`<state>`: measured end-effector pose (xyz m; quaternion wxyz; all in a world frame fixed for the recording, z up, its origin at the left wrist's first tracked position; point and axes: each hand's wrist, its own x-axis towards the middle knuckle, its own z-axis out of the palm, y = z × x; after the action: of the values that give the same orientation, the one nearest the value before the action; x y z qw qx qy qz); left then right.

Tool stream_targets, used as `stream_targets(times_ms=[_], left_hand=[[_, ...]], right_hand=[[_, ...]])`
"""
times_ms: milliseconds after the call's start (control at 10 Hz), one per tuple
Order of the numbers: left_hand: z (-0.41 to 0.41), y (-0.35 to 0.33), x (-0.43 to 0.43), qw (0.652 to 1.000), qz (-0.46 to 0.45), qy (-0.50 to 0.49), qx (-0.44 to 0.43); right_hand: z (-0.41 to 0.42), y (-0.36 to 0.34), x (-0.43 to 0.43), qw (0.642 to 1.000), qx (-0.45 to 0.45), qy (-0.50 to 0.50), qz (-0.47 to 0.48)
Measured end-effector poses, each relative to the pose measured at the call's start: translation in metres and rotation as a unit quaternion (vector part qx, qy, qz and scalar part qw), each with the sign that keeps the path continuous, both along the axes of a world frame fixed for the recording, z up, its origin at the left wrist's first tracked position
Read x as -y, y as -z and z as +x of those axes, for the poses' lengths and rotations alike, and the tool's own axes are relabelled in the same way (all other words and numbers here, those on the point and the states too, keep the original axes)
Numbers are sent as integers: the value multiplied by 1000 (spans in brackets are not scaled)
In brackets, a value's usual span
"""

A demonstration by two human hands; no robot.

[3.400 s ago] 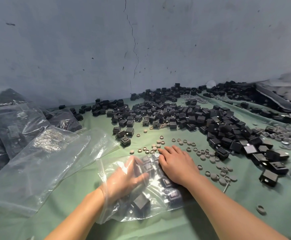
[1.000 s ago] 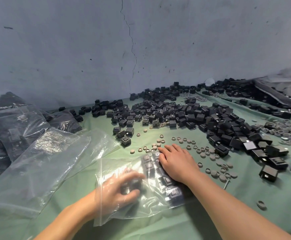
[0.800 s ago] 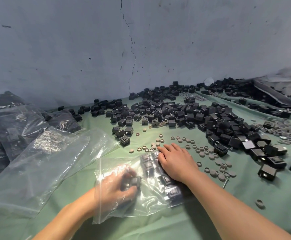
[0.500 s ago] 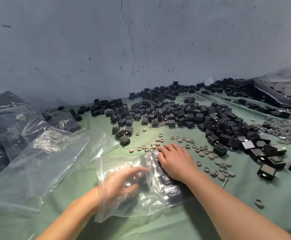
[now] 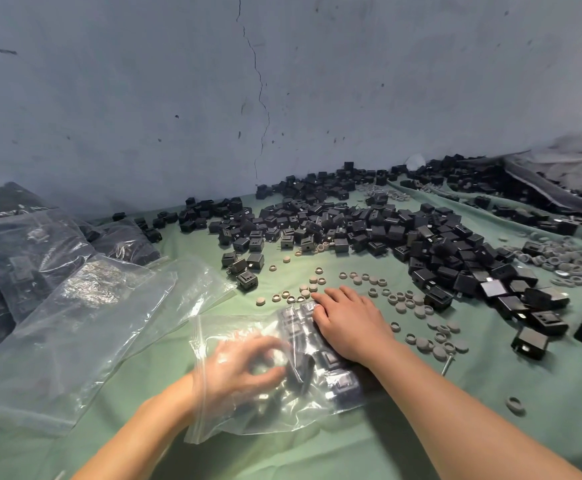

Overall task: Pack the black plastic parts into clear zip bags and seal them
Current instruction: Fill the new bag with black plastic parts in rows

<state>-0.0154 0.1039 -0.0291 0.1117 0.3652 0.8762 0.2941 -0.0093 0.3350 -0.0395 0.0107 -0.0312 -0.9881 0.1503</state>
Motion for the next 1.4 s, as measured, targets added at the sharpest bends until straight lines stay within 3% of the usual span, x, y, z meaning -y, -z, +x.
stream_targets(times_ms=[200, 400, 700, 1200, 1300, 1400], left_hand=[[3, -3, -1, 999, -11, -36, 5], [5, -8, -15, 992, -111, -51, -24], [2, -3, -19, 994, -54, -90, 16], [-2, 1, -19, 995, -47, -90, 20], [-1, -3, -14, 996, -35, -70, 41], [0, -11, -5, 991, 20, -51, 123]], right_hand=[[1, 0, 0, 1000, 2, -2, 1], [0, 1, -1, 1000, -2, -2, 5], [-2, 3, -2, 1000, -3, -2, 4], [-2, 3, -1, 1000, 1, 0, 6], [-2, 3, -1, 1000, 2, 0, 5], [-2, 3, -1, 1000, -2, 1, 3]])
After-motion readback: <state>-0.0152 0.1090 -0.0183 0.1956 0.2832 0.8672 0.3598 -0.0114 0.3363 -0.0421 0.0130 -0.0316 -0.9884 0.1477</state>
